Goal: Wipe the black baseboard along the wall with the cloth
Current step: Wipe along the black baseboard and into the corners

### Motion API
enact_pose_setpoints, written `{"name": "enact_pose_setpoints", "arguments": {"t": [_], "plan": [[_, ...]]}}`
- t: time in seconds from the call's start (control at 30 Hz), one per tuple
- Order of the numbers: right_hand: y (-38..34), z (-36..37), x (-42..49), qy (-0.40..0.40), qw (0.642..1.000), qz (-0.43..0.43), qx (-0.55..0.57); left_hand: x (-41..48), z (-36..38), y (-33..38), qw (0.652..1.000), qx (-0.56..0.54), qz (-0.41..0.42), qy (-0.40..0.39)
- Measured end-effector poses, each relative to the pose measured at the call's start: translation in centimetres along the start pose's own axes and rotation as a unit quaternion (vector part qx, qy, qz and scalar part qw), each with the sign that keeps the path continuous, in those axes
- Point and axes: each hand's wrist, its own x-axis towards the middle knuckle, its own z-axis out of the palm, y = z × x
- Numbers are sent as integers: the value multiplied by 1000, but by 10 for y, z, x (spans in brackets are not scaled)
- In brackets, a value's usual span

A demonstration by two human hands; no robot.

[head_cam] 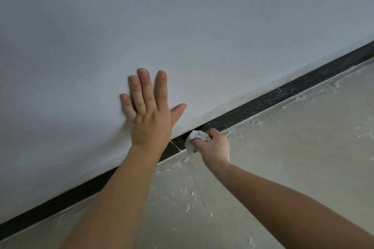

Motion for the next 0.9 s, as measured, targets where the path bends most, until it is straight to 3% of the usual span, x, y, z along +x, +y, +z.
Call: {"name": "enact_pose_setpoints", "arguments": {"t": [0.13, 0.3, 0.4, 0.57, 0.9], "plan": [[3, -15, 7, 46, 999, 7, 17, -1, 0, 0, 1000, 0, -1, -2], [10, -43, 22, 176, 982, 30, 60, -2, 0, 3, 1000, -6, -6, -7], [19, -40, 13, 117, 989, 36, 78, -2, 2, 3, 1000, -3, -5, 0], [18, -2, -5, -15, 998, -31, -52, -2, 3, 2, 1000, -6, -4, 6], [-4, -53, 19, 103, 989, -95, -42, -2, 3, 2, 1000, -10, -8, 7]]}}
